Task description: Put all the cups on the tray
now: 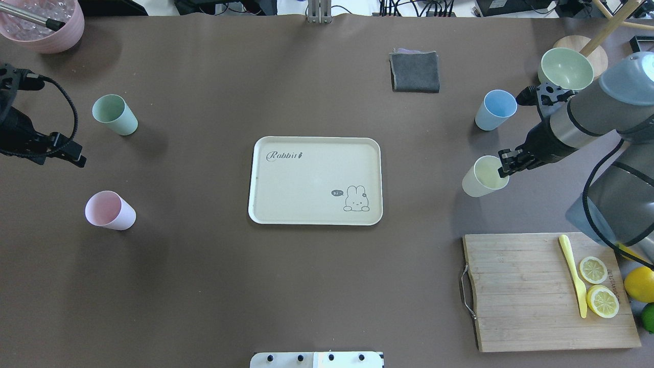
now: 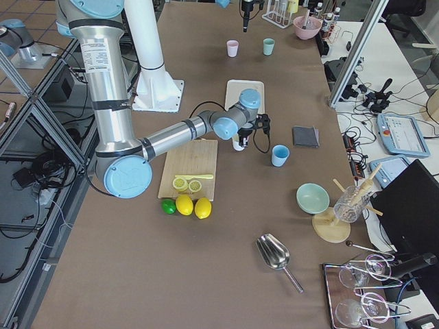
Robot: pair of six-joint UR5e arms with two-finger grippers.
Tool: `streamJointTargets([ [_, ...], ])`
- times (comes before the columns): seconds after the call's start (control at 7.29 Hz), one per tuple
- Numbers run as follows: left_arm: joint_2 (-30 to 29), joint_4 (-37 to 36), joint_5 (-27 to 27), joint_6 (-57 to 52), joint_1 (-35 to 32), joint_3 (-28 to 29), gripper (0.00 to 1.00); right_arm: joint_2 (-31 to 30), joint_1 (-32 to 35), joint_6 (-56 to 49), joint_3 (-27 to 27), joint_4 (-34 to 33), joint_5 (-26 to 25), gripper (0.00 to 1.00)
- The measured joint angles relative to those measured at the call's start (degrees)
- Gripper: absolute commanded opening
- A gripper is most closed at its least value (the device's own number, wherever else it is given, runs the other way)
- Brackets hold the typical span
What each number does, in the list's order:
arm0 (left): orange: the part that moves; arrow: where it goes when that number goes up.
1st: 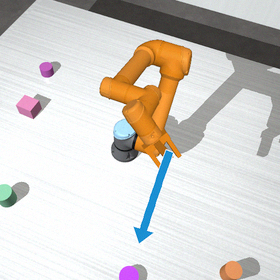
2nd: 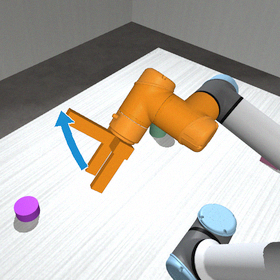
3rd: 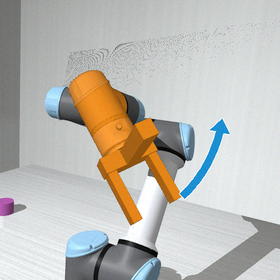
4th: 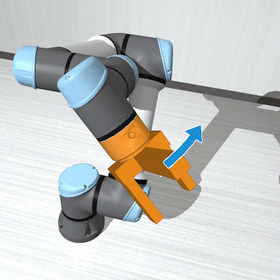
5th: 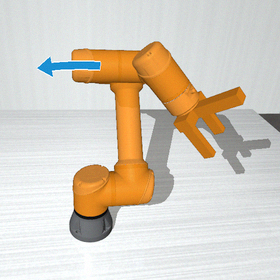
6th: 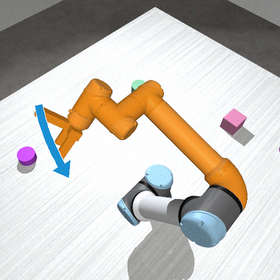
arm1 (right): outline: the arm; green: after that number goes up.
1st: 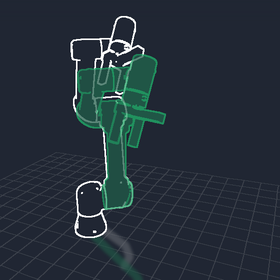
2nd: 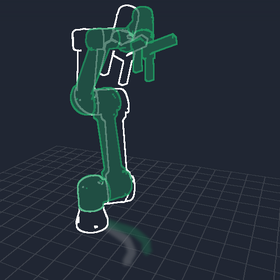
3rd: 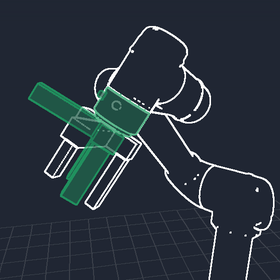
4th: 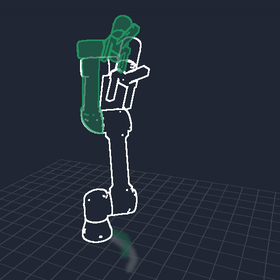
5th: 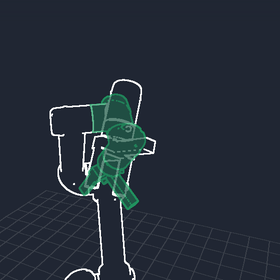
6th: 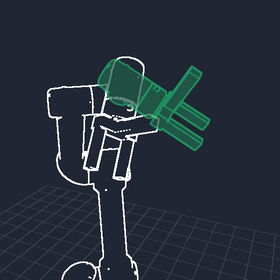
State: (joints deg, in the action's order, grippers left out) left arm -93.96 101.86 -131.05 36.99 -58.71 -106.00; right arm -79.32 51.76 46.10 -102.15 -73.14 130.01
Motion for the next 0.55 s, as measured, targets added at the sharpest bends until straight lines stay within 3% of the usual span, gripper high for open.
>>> streamJointTargets([
  [0.41,1.3,0.1,1.1,-0.1,5.4,-0.2,0.76,9.5,-2.0,7.5,1.4,-2.9,-0.4,0.0],
  [0.55,1.6,0.1,2.1,-0.2,7.0,-0.3,0.47,12.3,-2.9,9.6,3.0,-3.1,-0.6,0.0],
])
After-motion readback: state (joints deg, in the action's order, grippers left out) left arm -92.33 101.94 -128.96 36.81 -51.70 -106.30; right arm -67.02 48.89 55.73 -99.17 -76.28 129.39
